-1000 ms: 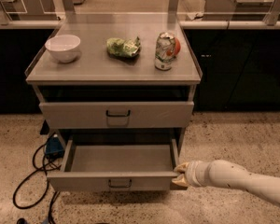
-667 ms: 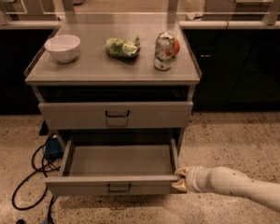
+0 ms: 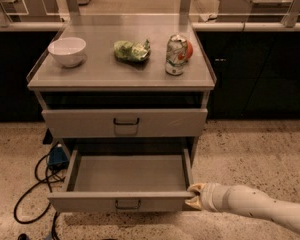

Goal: Open middle drawer

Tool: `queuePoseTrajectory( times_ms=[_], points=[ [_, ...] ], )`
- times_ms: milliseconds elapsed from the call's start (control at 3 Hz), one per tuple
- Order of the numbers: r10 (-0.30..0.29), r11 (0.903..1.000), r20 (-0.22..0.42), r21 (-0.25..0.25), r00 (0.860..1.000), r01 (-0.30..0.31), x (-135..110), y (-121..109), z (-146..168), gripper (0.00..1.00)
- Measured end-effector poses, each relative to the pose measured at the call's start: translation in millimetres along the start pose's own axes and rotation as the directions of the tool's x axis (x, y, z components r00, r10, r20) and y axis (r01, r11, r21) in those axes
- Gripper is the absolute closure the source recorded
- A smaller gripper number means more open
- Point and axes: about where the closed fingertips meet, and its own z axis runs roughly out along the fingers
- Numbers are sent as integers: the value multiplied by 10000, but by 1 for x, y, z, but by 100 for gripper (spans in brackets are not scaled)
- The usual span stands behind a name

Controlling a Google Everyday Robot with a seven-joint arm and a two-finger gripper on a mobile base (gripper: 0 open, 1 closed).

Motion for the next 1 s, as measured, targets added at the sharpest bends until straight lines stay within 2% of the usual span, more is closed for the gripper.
queuePoseTrajectory(
  times_ms=[1000],
  points=[
    [90,9999,47,61,9999,-90,0,9,-9,100]
  ],
)
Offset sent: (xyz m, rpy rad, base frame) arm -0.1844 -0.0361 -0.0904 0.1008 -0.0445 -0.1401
